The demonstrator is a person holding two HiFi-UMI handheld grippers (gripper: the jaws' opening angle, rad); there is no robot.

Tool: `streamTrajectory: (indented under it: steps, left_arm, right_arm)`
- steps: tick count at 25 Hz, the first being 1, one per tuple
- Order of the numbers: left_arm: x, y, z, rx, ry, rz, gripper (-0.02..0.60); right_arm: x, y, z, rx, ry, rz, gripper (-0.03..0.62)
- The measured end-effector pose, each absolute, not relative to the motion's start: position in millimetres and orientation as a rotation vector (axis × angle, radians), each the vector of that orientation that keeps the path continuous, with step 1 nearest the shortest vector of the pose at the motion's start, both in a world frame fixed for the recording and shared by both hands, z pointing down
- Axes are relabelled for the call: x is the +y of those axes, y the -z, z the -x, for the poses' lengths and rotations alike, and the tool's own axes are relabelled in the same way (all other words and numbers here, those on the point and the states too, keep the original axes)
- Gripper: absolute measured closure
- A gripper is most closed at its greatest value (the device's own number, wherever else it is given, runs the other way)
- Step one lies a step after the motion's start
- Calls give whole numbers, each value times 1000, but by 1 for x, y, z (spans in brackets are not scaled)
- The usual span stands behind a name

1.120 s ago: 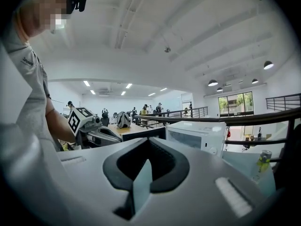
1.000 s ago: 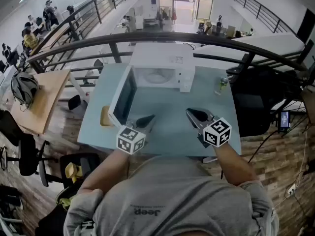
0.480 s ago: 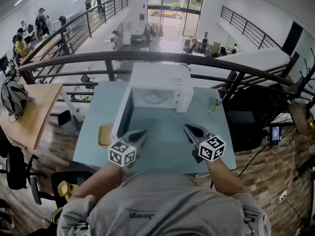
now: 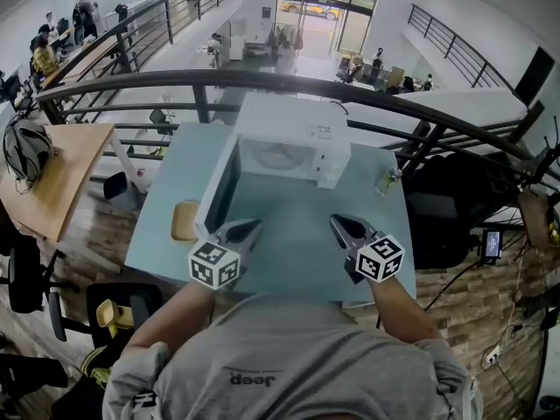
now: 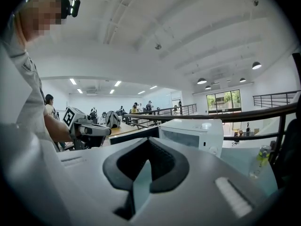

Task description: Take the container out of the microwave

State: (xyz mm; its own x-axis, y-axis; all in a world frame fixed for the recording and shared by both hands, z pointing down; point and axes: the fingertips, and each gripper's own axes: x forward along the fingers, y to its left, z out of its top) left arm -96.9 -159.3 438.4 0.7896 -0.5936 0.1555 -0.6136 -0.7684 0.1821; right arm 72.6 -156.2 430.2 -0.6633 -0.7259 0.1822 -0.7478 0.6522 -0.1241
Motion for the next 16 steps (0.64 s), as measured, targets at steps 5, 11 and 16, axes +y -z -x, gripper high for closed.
streamTrajectory:
  steps: [5,11,16]
  left_arm:
    - [-160,-436,96,-959,-132,-2754,554]
    - [-164,-432,92,-964,-139,-2765,554]
    - [-167,-432,87,-958,-145,-2776,554]
  right_arm:
    - [-159,-432,-71,-2763,-293,-1206,591]
    - [-163,-434,-77,-2773,-300,-1206,591]
    - [-167,-434,-80,-2777,-295,-1210,591]
